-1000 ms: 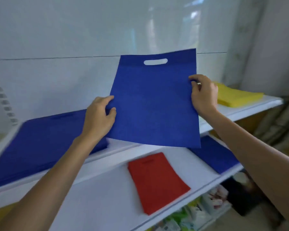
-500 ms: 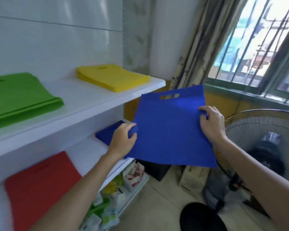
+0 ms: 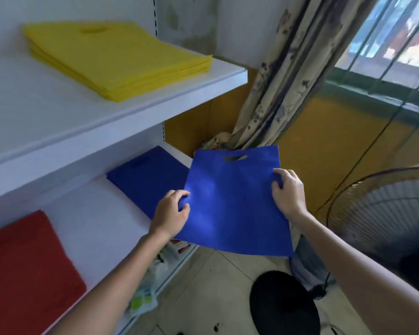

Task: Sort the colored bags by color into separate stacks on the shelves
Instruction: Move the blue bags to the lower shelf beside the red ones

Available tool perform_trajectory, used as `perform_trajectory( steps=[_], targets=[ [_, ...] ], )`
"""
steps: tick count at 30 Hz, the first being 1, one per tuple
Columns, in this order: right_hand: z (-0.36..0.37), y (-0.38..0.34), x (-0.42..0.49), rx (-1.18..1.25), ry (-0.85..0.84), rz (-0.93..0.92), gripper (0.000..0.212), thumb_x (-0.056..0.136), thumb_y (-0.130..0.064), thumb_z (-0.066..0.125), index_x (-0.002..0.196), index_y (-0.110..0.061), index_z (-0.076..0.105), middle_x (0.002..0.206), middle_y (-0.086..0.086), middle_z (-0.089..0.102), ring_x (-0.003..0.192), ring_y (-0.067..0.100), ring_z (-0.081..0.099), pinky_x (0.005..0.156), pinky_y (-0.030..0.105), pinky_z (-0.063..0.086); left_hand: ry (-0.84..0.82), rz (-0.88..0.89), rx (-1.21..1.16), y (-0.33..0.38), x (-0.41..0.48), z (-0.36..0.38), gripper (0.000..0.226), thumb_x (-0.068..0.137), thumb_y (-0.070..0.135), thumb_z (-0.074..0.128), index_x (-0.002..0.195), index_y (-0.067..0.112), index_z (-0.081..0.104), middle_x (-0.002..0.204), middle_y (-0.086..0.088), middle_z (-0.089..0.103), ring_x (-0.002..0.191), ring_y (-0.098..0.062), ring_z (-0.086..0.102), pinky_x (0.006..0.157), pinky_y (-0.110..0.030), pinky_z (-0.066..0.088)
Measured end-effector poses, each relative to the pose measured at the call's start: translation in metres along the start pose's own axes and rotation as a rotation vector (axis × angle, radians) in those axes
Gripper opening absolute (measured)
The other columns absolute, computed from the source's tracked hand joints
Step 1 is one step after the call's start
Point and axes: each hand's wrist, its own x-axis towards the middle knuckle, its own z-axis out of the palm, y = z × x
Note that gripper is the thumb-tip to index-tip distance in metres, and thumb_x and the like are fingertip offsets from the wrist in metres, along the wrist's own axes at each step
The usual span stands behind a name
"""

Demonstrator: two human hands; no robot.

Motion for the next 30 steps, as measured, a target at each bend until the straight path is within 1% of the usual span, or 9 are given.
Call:
perform_trajectory(
  steps=[4, 9, 12, 16, 19, 22, 25, 27, 30],
  targets=[
    [0.041, 0.006, 0.039, -0.007, -0.051, -0.025, 0.034, 0.091, -0.002, 0.047, 0.124, -0.005, 0.055, 0.115, 0.01, 0.054, 0.101, 0.023, 0.052, 0.081, 0.021, 0.036, -0.007, -0.055, 0.013, -0.026, 0.035, 0.015, 0.03, 0.089, 0.004, 0.052, 0.119, 0.006, 0.058, 0.12, -0.008, 0.056, 0.11, -0.018, 0.053, 0.086, -0.016, 0.036],
    [0.1, 0.009, 0.077, -0.011, -0.145, -0.089, 0.03, 0.094, -0.006, 0.046, 0.121, -0.007, 0.056, 0.114, 0.009, 0.053, 0.1, 0.021, 0.051, 0.082, 0.026, 0.04, 0.1, -0.192, 0.017, -0.059, 0.053, 0.026, 0.03, 0.09, 0.006, 0.05, 0.12, 0.009, 0.057, 0.121, -0.003, 0.054, 0.111, -0.015, 0.051, 0.086, -0.015, 0.033],
    [0.141, -0.003, 0.11, -0.018, -0.221, -0.177, 0.028, 0.094, -0.01, 0.047, 0.12, -0.008, 0.057, 0.117, 0.01, 0.053, 0.104, 0.027, 0.053, 0.087, 0.034, 0.043, 0.194, -0.281, 0.042, -0.081, 0.059, 0.029, 0.031, 0.09, 0.007, 0.051, 0.12, 0.009, 0.057, 0.121, -0.004, 0.054, 0.112, -0.017, 0.052, 0.088, -0.014, 0.033],
    [0.209, -0.03, 0.147, -0.007, -0.388, -0.353, 0.035, 0.093, -0.013, 0.048, 0.127, -0.01, 0.052, 0.128, 0.008, 0.048, 0.111, 0.025, 0.052, 0.088, 0.035, 0.046, 0.345, -0.393, 0.113, -0.112, 0.064, 0.028, 0.032, 0.089, 0.006, 0.051, 0.121, 0.008, 0.057, 0.121, -0.006, 0.055, 0.113, -0.021, 0.051, 0.092, -0.019, 0.035],
    [0.255, -0.045, 0.165, -0.018, -0.539, -0.526, 0.047, 0.09, -0.014, 0.05, 0.137, -0.009, 0.043, 0.14, 0.006, 0.038, 0.128, 0.022, 0.038, 0.097, 0.033, 0.041, 0.43, -0.479, 0.159, -0.133, 0.066, 0.033, 0.036, 0.09, 0.008, 0.051, 0.125, 0.009, 0.054, 0.126, -0.005, 0.053, 0.116, -0.019, 0.047, 0.095, -0.02, 0.033],
    [0.289, -0.05, 0.175, -0.127, -0.612, -0.684, 0.06, 0.089, -0.014, 0.051, 0.144, -0.008, 0.03, 0.149, 0.005, 0.026, 0.136, 0.021, 0.024, 0.105, 0.03, 0.032, 0.42, -0.551, 0.223, -0.15, 0.068, 0.046, 0.043, 0.09, 0.011, 0.052, 0.132, 0.011, 0.048, 0.134, -0.004, 0.049, 0.121, -0.021, 0.042, 0.097, -0.019, 0.031],
    [0.318, -0.044, 0.185, -0.363, -0.628, -0.784, 0.067, 0.092, -0.018, 0.048, 0.148, -0.011, 0.012, 0.154, 0.005, 0.012, 0.135, 0.027, 0.02, 0.106, 0.034, 0.031, 0.385, -0.647, 0.253, -0.163, 0.074, 0.057, 0.048, 0.089, 0.012, 0.053, 0.136, 0.012, 0.044, 0.14, -0.004, 0.043, 0.124, -0.024, 0.04, 0.103, -0.025, 0.031],
    [0.332, -0.039, 0.19, -0.512, -0.68, -0.769, 0.062, 0.096, -0.022, 0.043, 0.149, -0.015, 0.011, 0.154, 0.008, 0.009, 0.135, 0.032, 0.02, 0.104, 0.039, 0.033, 0.351, -0.707, 0.293, -0.17, 0.078, 0.062, 0.048, 0.089, 0.015, 0.053, 0.137, 0.014, 0.043, 0.142, -0.004, 0.039, 0.125, -0.026, 0.039, 0.106, -0.028, 0.029],
    [0.343, -0.037, 0.193, -0.599, -0.766, -0.691, 0.052, 0.099, -0.026, 0.034, 0.148, -0.022, 0.015, 0.149, 0.015, 0.019, 0.133, 0.035, 0.022, 0.104, 0.044, 0.031, 0.299, -0.771, 0.303, -0.173, 0.081, 0.065, 0.049, 0.091, 0.018, 0.051, 0.139, 0.02, 0.04, 0.141, -0.007, 0.038, 0.127, -0.027, 0.036, 0.108, -0.032, 0.03]
  ],
)
